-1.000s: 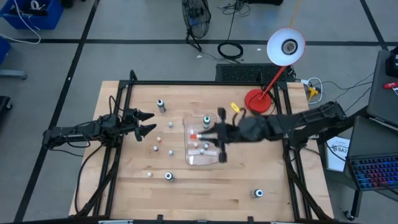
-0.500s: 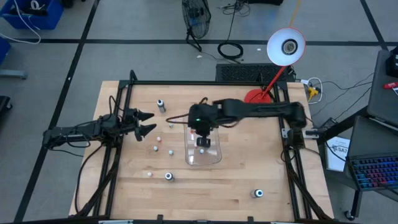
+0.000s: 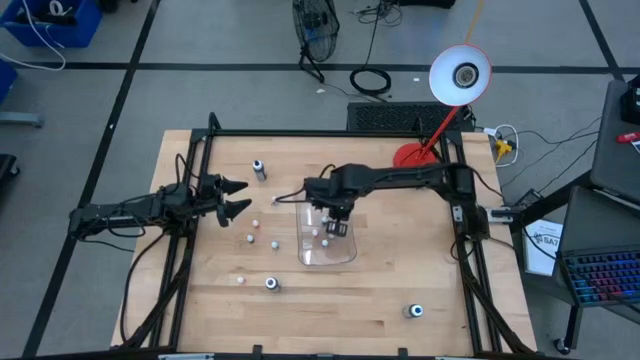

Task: Pick & Place food coloring
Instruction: Put the small yellow food coloring bottle into the transparent bin

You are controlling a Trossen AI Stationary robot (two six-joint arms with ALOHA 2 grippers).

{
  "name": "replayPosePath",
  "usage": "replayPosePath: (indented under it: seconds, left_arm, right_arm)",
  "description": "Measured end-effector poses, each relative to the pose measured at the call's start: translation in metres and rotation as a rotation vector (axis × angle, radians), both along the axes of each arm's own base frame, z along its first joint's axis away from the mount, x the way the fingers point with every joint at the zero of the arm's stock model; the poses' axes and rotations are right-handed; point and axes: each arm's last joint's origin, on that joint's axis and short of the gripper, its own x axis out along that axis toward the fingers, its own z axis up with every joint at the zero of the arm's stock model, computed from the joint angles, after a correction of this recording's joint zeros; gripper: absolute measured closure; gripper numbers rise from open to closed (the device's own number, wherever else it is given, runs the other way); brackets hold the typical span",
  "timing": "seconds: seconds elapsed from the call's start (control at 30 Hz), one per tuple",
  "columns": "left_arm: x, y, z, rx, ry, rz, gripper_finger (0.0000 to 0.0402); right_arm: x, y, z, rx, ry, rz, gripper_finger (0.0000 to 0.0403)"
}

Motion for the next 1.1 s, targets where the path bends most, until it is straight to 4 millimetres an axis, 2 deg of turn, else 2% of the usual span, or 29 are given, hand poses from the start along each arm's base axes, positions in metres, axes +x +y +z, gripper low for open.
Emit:
replayPosePath:
  seconds: [0.13, 0.43, 0.63, 0.8, 1.1]
  left_arm:
    - [0.0, 0.0, 0.0, 0.0, 0.0, 0.0, 0.0023]
    - [0.0, 0.0, 0.0, 0.0, 0.0, 0.0, 0.0023]
    - [0.0, 0.0, 0.0, 0.0, 0.0, 0.0, 0.0023]
    - [0.0, 0.0, 0.0, 0.0, 0.0, 0.0, 0.0023]
    - [0.0, 0.0, 0.0, 0.0, 0.0, 0.001, 0.0023]
  right_arm:
    - [0.0, -0.007, -0.015, 0.039, -0.028, -0.004, 0.0363]
    - [-0.003, -0.009, -0.035, 0.044, -0.031, 0.027, 0.0363]
    - [-0.004, -0.009, -0.042, 0.044, -0.032, 0.026, 0.0362]
    - [-0.006, -0.008, -0.047, 0.045, -0.028, 0.013, 0.0337]
    - [-0.006, -0.008, -0.043, 0.05, -0.044, -0.031, 0.0307]
